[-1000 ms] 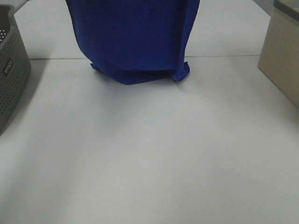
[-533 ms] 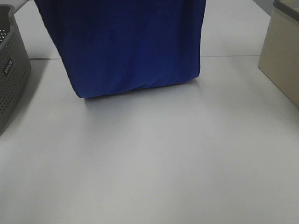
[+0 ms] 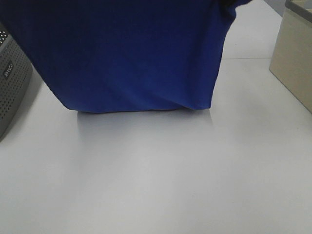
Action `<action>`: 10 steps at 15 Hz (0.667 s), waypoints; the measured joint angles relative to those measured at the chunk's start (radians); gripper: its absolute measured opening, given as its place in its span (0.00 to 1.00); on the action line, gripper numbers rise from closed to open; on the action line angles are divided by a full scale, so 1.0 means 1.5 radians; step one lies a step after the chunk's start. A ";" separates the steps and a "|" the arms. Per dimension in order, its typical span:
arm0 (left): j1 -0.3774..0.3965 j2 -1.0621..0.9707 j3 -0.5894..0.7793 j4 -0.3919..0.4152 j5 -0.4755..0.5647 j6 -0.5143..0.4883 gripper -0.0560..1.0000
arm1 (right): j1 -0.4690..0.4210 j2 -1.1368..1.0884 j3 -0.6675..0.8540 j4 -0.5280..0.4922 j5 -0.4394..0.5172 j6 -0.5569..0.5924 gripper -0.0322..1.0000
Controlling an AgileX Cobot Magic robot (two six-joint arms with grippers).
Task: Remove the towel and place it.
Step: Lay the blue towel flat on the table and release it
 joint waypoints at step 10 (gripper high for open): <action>-0.015 -0.099 0.406 -0.211 -0.015 0.001 0.05 | 0.000 -0.095 0.348 0.028 -0.002 -0.001 0.05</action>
